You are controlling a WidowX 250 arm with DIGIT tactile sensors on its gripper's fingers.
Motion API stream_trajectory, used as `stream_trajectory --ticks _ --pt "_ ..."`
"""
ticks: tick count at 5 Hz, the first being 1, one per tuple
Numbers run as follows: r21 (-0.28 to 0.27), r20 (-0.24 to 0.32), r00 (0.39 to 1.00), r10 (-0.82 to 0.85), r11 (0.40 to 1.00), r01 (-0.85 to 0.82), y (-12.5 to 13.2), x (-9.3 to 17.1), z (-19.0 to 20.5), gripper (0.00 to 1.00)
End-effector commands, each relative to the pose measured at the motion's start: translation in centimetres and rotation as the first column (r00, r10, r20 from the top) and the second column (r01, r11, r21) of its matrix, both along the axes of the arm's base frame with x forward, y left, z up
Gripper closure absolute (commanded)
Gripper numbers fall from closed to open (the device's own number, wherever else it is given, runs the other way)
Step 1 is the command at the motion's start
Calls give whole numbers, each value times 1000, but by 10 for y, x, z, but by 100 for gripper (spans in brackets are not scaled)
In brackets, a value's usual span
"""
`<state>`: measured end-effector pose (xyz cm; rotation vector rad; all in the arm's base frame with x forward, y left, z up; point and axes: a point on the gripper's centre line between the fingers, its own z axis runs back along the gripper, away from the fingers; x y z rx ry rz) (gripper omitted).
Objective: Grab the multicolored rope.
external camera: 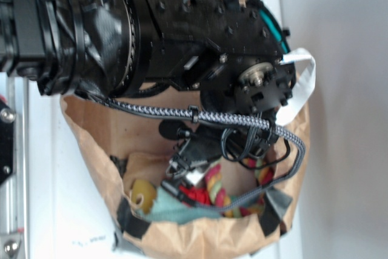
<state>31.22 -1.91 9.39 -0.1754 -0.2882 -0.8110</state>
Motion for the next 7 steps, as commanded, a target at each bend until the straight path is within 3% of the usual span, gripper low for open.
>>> stream_trajectory --ticks 1,2,3,4,7 --pt "11 113 993 -36 999 35 -12 18 17 0" --pt "44 219 971 -96 995 88 -13 31 23 0" --pt "106 276 927 -253 967 232 -23 31 26 0" --pt "147 289 915 -281 958 248 -27 34 24 0" --pt "231 165 945 -283 942 242 -18 52 -17 0"
